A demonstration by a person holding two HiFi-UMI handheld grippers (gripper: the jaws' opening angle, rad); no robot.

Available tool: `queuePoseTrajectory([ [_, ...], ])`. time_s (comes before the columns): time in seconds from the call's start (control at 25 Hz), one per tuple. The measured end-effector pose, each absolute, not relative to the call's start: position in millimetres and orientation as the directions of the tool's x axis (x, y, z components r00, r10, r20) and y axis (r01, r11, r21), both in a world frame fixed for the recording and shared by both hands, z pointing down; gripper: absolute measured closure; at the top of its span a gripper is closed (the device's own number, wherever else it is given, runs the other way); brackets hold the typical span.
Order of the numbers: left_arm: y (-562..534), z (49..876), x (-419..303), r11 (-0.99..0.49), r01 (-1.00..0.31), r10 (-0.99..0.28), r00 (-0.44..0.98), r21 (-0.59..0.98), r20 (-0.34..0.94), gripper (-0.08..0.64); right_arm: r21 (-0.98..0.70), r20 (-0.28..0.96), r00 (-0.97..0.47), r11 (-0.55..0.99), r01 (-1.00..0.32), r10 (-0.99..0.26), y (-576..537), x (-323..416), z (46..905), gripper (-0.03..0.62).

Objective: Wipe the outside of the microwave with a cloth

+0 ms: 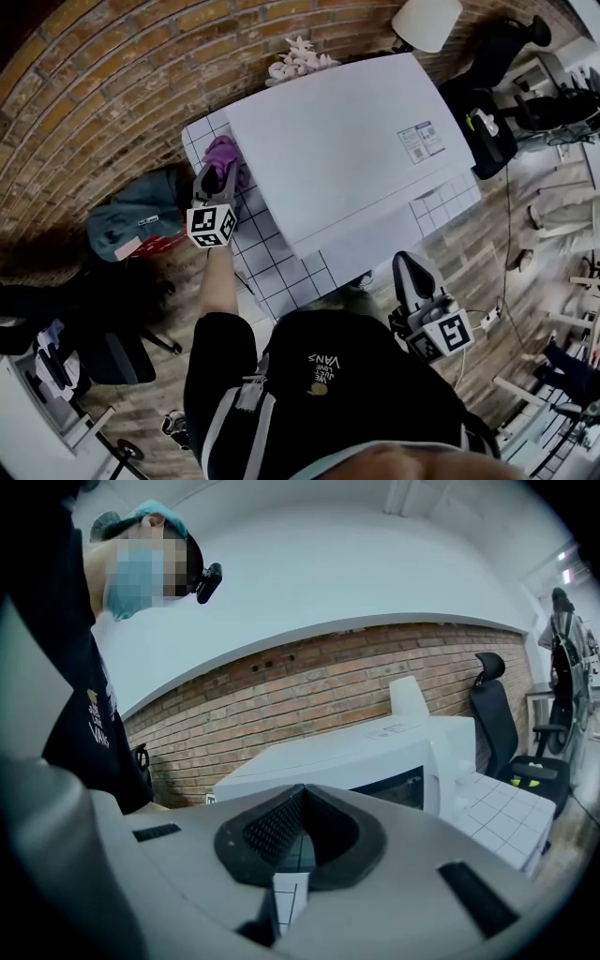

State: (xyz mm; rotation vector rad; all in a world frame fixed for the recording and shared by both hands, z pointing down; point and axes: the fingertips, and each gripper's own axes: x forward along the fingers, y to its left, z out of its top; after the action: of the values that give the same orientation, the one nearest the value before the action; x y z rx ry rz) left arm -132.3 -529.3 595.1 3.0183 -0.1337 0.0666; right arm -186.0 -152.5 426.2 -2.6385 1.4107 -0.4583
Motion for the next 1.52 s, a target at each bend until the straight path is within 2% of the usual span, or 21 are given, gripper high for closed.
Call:
queuePoseTrajectory([
  [0.24, -499.4, 557.8, -179.6, -0.983, -0.172, -0.172, 0.985, 0.064, 0.002, 0.417, -0.282, 0.142, 0.500, -0.519, -0.807, -0.854, -121.1, -158.0, 414.8, 0.594],
  [0.48, -448.7, 513.6, -247.2, -0.943, -0.332, -0.333, 0.942, 0.025, -0.032, 0.417, -0.255, 0.091, 0.462, -0.469, -0.845, -0.882, -55.4, -119.5, 408.2, 0.594],
  [0.8, -339.4, 486.7, -311.6, -0.837, -0.547, -0.547, 0.837, -0.004, -0.013, 0.417, -0.261, 0.065, 0.403, -0.405, -0.876, -0.913, 42.5, -60.5, 412.3, 0.594],
  [1.16, -227.0, 482.5, -294.6, -0.772, -0.634, -0.635, 0.772, 0.038, -0.020, 0.417, -0.216, 0.038, 0.372, -0.371, -0.903, -0.928, 120.5, 1.1, 414.0, 0.594],
  [1.52, -171.2, 471.9, -230.2, -0.780, -0.625, -0.625, 0.780, 0.031, -0.002, 0.417, -0.210, 0.023, 0.322, -0.319, -0.924, -0.947, 118.5, 76.2, 421.2, 0.594],
])
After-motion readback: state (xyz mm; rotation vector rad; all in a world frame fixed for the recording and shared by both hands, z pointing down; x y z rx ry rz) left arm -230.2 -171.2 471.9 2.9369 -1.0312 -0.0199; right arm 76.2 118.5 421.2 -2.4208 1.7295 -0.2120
